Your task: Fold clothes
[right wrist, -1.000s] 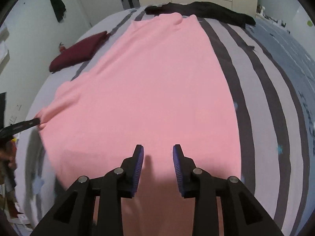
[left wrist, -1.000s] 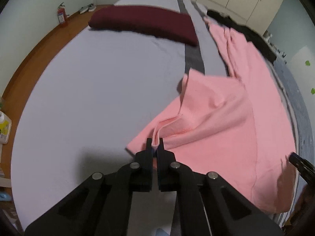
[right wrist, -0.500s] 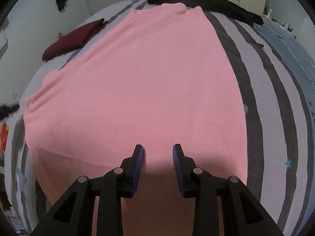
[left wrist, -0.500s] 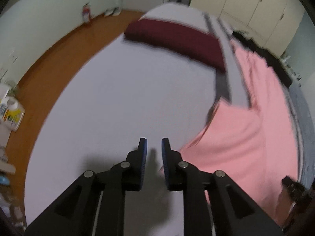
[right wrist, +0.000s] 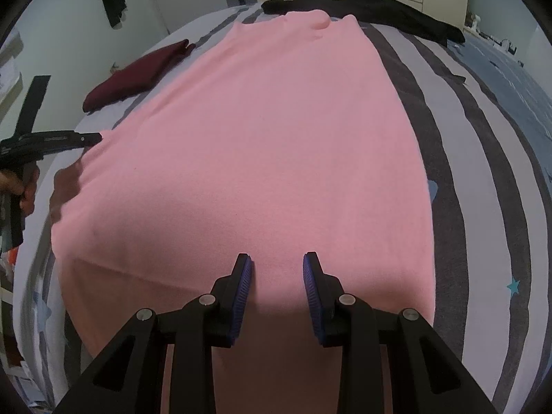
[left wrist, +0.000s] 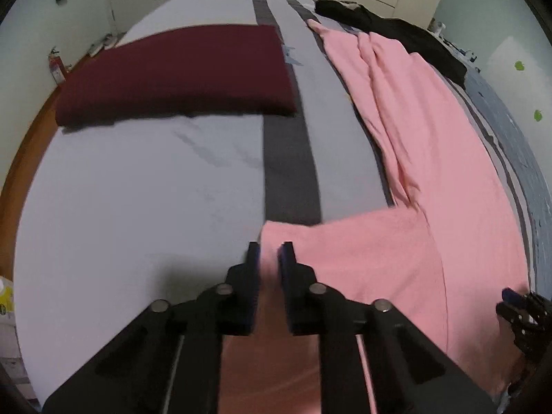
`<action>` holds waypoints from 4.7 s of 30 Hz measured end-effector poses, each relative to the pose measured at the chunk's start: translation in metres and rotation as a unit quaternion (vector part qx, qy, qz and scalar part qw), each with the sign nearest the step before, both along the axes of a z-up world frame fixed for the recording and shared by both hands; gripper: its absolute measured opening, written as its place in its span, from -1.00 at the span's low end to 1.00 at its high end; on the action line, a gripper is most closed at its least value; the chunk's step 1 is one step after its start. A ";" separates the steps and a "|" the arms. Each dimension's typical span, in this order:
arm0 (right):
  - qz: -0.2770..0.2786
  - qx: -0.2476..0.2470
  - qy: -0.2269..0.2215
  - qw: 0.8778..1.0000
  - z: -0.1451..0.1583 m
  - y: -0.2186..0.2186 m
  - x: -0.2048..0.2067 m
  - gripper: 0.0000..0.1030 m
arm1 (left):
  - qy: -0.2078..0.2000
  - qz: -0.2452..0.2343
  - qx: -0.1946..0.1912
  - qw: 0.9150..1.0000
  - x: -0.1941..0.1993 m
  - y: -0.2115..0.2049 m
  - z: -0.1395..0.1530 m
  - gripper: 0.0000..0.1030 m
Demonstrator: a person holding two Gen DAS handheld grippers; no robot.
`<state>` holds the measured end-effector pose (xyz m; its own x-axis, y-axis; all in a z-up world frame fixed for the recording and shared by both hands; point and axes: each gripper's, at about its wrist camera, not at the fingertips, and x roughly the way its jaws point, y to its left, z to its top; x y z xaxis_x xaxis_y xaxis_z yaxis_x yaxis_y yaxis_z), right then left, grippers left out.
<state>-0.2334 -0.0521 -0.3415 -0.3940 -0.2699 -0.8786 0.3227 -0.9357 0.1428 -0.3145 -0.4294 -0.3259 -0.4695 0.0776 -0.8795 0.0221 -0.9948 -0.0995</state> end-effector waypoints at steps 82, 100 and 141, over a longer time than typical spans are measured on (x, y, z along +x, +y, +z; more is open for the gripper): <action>-0.083 0.008 0.043 0.996 -0.021 0.006 -0.470 -0.29 | 0.001 -0.108 0.170 0.979 -0.362 0.149 -0.013 -0.88; -0.069 0.046 0.062 0.995 -0.027 -0.005 -0.470 -0.29 | 0.050 -0.005 0.056 0.997 -0.366 0.060 0.019 -0.94; -0.078 0.035 0.066 0.994 -0.029 -0.006 -0.470 -0.28 | 0.068 -0.057 -0.029 0.996 -0.403 0.094 0.019 -0.96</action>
<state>-0.7034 -0.0578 -0.3707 -0.5385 -0.1363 -0.8316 0.1851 -0.9819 0.0410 -0.7171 -0.3358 -0.3071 -0.5757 0.0886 -0.8129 -0.1011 -0.9942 -0.0368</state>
